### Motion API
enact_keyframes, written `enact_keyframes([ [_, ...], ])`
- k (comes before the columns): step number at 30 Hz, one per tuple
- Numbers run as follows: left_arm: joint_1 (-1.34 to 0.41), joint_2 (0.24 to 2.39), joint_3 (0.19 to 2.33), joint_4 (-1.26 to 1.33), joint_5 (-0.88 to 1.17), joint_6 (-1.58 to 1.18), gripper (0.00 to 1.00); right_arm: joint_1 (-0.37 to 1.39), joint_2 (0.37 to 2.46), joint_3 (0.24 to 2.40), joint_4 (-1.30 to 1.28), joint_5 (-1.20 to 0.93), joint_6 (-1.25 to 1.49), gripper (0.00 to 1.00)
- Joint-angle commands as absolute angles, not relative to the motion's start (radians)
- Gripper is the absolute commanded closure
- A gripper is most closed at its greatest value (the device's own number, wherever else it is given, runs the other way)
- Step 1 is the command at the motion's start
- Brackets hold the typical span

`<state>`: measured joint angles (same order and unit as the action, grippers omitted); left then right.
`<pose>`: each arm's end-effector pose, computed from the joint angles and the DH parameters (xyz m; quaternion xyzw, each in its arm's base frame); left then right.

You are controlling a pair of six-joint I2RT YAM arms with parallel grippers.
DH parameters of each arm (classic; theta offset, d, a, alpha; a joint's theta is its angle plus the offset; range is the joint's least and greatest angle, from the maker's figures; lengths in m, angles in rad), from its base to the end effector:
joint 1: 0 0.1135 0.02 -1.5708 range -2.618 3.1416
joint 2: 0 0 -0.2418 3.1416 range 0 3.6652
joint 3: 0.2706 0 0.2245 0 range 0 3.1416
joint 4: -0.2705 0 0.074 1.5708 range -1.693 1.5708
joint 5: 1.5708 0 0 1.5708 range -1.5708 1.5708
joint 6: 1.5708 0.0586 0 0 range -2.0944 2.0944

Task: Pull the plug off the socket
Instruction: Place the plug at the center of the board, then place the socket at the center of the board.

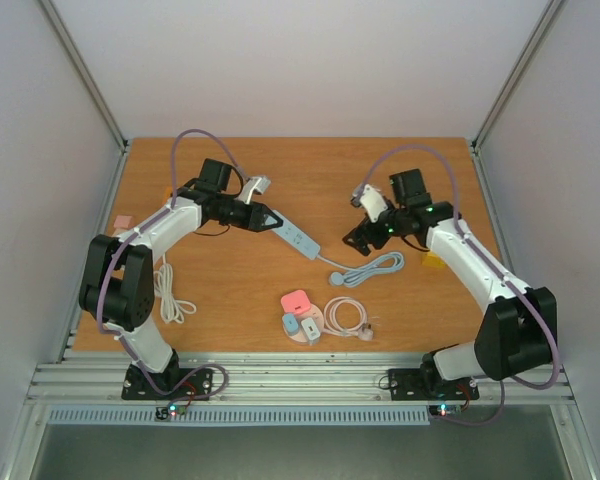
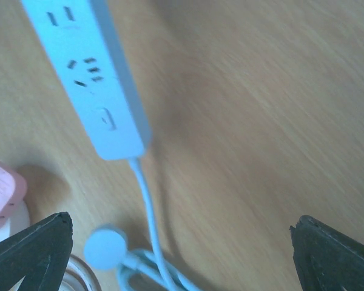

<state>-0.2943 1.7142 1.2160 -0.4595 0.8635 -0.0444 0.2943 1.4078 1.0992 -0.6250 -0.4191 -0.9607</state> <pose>0.3103 -0.1406 0.2105 0.2332 0.8434 -0.4394 0.2030 0.2620 0.1043 0.2411 -0.5981 0.7137 0.0865 0.3542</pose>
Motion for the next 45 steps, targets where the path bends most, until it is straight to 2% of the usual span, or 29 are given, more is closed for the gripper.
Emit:
enact_keyframes([
  [1,-0.3,1.685,1.207,-0.409,0.955,-0.05,1.0,0.416,1.416,1.074,-0.464,-0.374,-1.005,0.01],
  [12,-0.299,1.675,1.195,-0.385,0.982,-0.058,0.99,0.608,1.5,1.047,-0.331,-0.296,-1.028,0.02],
  [20,-0.298,1.668,1.187,-0.371,1.006,-0.065,1.0,0.661,1.586,1.061,-0.262,-0.178,-1.009,0.03],
  [25,-0.298,1.667,1.186,-0.368,1.017,-0.067,0.99,0.663,1.626,1.085,-0.256,-0.136,-0.994,0.08],
  [33,-0.298,1.664,1.186,-0.364,1.02,-0.069,1.0,0.664,1.641,1.093,-0.241,-0.112,-0.966,0.29],
  [35,-0.298,1.665,1.186,-0.365,1.019,-0.071,1.0,0.664,1.646,1.103,-0.253,-0.105,-0.953,0.39],
  [37,-0.298,1.664,1.187,-0.364,1.016,-0.071,0.99,0.664,1.65,1.112,-0.27,-0.113,-0.945,0.55],
  [40,-0.298,1.664,1.19,-0.368,1.012,-0.072,0.89,0.664,1.651,1.117,-0.273,-0.106,-0.927,0.65],
  [42,-0.296,1.662,1.193,-0.371,1.009,-0.072,0.76,0.663,1.651,1.12,-0.273,-0.09,-0.918,0.67],
  [45,-0.288,1.655,1.195,-0.371,0.999,-0.071,0.49,0.654,1.656,1.131,-0.281,-0.074,-0.895,0.68],
])
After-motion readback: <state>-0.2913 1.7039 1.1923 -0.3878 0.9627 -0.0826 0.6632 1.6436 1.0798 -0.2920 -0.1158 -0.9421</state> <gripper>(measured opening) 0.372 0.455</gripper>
